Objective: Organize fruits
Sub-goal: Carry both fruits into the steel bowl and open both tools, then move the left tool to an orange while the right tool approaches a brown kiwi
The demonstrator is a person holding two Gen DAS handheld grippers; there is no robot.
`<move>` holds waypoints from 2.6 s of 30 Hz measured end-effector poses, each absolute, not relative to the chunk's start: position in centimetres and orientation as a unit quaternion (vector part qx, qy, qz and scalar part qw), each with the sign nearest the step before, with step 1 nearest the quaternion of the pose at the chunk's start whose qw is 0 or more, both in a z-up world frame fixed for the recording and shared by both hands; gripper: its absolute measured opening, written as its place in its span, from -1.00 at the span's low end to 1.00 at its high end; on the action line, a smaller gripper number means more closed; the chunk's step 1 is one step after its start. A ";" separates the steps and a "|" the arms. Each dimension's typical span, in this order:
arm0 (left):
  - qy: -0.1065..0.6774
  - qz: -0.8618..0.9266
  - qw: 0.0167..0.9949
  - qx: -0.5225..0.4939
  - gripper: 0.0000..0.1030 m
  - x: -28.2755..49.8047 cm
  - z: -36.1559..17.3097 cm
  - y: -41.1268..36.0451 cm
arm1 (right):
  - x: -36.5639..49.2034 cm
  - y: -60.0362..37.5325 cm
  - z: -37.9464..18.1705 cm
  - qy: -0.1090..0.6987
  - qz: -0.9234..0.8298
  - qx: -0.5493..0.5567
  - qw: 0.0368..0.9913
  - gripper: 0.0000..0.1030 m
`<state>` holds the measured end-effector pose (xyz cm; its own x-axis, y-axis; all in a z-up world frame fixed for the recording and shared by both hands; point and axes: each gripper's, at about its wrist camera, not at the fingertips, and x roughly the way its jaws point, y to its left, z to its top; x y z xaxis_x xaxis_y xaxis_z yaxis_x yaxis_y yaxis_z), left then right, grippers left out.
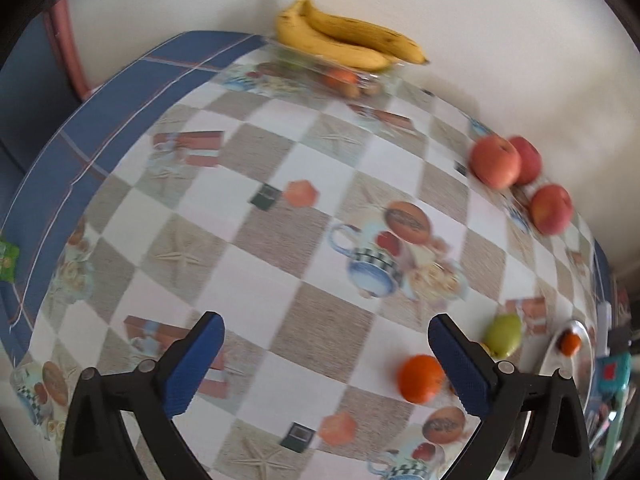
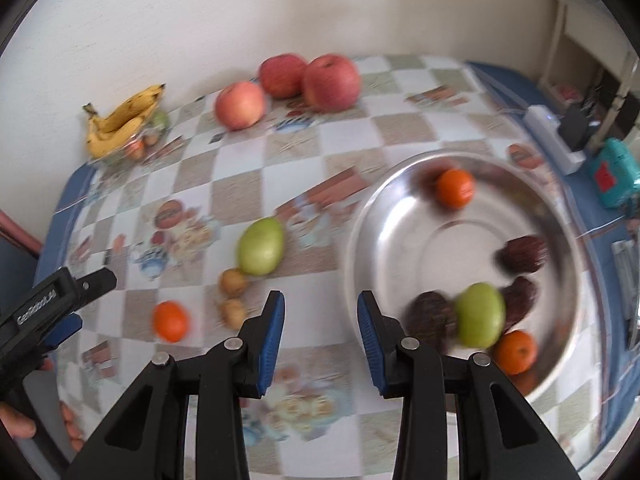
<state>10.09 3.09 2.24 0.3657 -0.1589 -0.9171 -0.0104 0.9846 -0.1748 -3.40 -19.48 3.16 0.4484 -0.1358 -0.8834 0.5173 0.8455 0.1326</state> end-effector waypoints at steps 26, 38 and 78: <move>0.633 -0.123 0.763 -0.044 1.00 9.7 -2.8 -1.8 | -0.2 -16.2 -1.4 0.553 -0.173 0.212 0.787 0.36; 0.631 -0.115 0.767 0.031 1.00 9.8 -4.9 -4.5 | -0.4 -16.5 -1.9 0.574 -0.171 0.193 0.777 0.36; 0.632 -0.109 0.767 0.002 1.00 11.0 -4.9 -1.2 | 5.4 -12.2 -5.3 0.592 -0.190 0.124 0.773 0.89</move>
